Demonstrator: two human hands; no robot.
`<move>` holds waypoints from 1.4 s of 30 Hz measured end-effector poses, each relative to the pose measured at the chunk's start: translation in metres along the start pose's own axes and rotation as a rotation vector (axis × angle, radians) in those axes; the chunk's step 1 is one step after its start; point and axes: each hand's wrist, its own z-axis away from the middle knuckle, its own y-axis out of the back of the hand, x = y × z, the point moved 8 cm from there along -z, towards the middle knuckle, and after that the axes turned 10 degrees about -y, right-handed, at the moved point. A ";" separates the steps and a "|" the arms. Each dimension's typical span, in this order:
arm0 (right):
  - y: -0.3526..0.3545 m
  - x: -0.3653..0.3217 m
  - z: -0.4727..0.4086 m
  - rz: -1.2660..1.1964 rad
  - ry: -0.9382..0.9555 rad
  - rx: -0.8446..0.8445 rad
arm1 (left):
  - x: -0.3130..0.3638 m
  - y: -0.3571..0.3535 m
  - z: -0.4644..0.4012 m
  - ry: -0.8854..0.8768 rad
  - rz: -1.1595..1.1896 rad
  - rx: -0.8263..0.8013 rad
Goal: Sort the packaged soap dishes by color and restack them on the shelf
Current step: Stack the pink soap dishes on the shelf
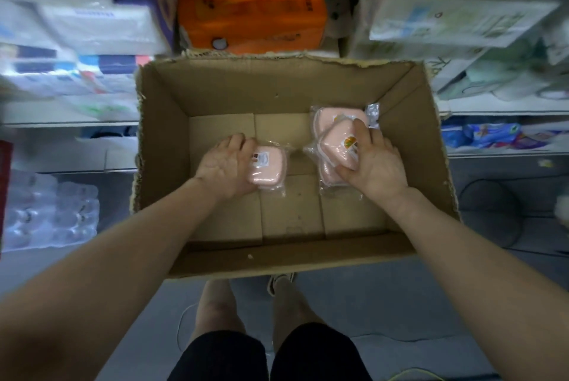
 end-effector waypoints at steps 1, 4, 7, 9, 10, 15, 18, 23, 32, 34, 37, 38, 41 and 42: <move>0.010 -0.003 0.004 -0.016 0.019 0.012 | -0.002 0.012 0.008 0.029 0.026 0.036; 0.049 -0.018 0.018 -0.043 0.089 0.079 | -0.005 0.055 0.031 0.068 0.083 0.164; 0.091 -0.041 0.029 -0.051 0.209 0.162 | -0.007 0.098 0.056 0.096 0.078 0.288; 0.121 -0.057 0.036 -0.043 0.300 0.235 | -0.009 0.123 0.071 0.112 0.057 0.356; 0.137 -0.064 0.039 -0.038 0.341 0.277 | -0.010 0.137 0.078 0.122 0.045 0.397; 0.222 -0.101 0.057 -0.061 0.524 0.512 | -0.013 0.210 0.123 0.123 -0.004 0.701; 0.266 -0.124 0.066 -0.035 0.612 0.619 | -0.019 0.251 0.149 0.126 -0.082 0.809; 0.330 -0.163 0.062 0.005 0.669 0.721 | -0.045 0.315 0.180 0.167 -0.177 0.915; 0.393 -0.218 -0.001 -0.234 0.571 0.639 | -0.136 0.422 0.163 0.224 -0.169 0.954; 0.397 -0.232 -0.015 -0.263 0.540 0.612 | -0.162 0.440 0.150 0.226 -0.161 0.950; 0.404 -0.252 -0.033 -0.253 0.504 0.601 | -0.198 0.464 0.120 0.213 -0.174 0.922; 0.408 -0.259 -0.038 -0.257 0.493 0.604 | -0.208 0.473 0.110 0.206 -0.155 0.903; 0.425 -0.284 -0.058 -0.210 0.455 0.570 | -0.230 0.497 0.084 0.177 -0.113 0.844; 0.430 -0.292 -0.067 -0.177 0.438 0.551 | -0.234 0.503 0.077 0.151 -0.124 0.830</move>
